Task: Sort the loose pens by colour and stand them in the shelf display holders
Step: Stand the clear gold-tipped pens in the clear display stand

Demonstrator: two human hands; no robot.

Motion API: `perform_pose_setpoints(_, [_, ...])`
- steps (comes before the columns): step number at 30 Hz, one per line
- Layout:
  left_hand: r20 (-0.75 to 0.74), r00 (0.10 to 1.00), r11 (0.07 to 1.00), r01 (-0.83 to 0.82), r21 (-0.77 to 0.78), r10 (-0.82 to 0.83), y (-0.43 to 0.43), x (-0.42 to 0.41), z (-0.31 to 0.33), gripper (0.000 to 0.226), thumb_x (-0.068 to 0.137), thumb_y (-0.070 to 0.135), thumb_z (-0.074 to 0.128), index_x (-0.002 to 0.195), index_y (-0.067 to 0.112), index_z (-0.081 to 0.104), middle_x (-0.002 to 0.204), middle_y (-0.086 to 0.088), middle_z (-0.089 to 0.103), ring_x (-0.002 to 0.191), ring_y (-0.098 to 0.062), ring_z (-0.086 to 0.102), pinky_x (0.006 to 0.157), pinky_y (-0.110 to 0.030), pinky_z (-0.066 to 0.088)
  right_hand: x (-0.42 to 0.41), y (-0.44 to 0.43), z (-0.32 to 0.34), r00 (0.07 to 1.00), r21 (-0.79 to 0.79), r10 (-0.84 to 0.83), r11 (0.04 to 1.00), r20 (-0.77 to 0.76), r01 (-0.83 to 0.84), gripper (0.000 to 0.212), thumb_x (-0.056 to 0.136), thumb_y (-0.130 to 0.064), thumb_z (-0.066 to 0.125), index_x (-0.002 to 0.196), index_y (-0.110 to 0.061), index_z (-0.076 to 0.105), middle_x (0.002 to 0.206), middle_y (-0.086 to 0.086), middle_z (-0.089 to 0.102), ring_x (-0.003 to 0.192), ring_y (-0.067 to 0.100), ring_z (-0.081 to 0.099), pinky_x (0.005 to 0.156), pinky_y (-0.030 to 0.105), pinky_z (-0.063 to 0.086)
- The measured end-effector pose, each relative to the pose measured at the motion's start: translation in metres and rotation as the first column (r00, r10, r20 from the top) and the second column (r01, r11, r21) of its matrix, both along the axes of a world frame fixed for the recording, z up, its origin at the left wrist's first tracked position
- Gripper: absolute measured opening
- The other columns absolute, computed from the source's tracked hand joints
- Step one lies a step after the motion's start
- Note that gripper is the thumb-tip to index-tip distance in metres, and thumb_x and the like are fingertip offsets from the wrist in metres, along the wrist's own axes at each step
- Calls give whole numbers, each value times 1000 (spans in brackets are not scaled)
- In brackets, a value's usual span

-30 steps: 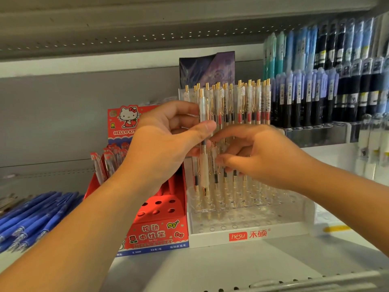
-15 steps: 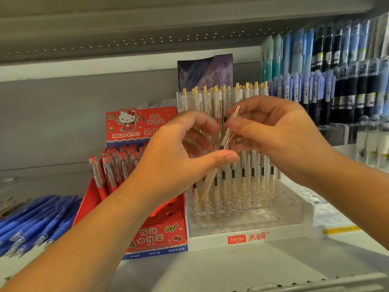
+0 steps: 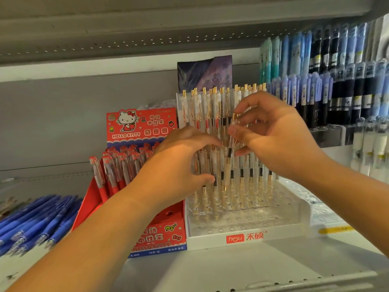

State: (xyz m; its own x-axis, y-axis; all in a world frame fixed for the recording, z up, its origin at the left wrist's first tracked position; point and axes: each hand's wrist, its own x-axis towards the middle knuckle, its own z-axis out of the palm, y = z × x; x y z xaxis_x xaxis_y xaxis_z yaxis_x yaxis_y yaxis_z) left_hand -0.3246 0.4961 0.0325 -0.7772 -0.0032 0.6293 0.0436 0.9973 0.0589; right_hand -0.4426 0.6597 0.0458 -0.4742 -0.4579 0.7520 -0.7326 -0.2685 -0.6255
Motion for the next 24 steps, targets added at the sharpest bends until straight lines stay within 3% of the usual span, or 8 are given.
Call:
perform_pose_setpoints(6, [-35,999,1000,2,21,-1,-2,-1,-3,64,72,38,86,127,48,56,124,24,45,113,9,34,87,0,23,-2,1,1,1000,-2,5,1000,15,-5,29,85,-3,74,92,-28,62,85,9,69,73,22,72,53,38,61])
perform_pose_setpoints(14, [-26,1000,999,-11,47,12,1,0,-3,62,75,37,84,128,48,55,126,21,47,119,0,38,96,-17,29,0,3,-1,1000,21,-6,1000,22,6,29,83,-5,76,92,-30,64,85,3,70,72,20,72,48,35,59])
perform_pose_setpoints(24, [-35,999,997,9,76,-7,0,-1,-4,64,74,34,84,130,44,56,122,18,48,118,-5,40,97,-22,33,-6,-2,-11,999,369,-25,929,-43,39,29,80,-17,80,91,-36,61,79,-5,72,64,13,72,56,31,61])
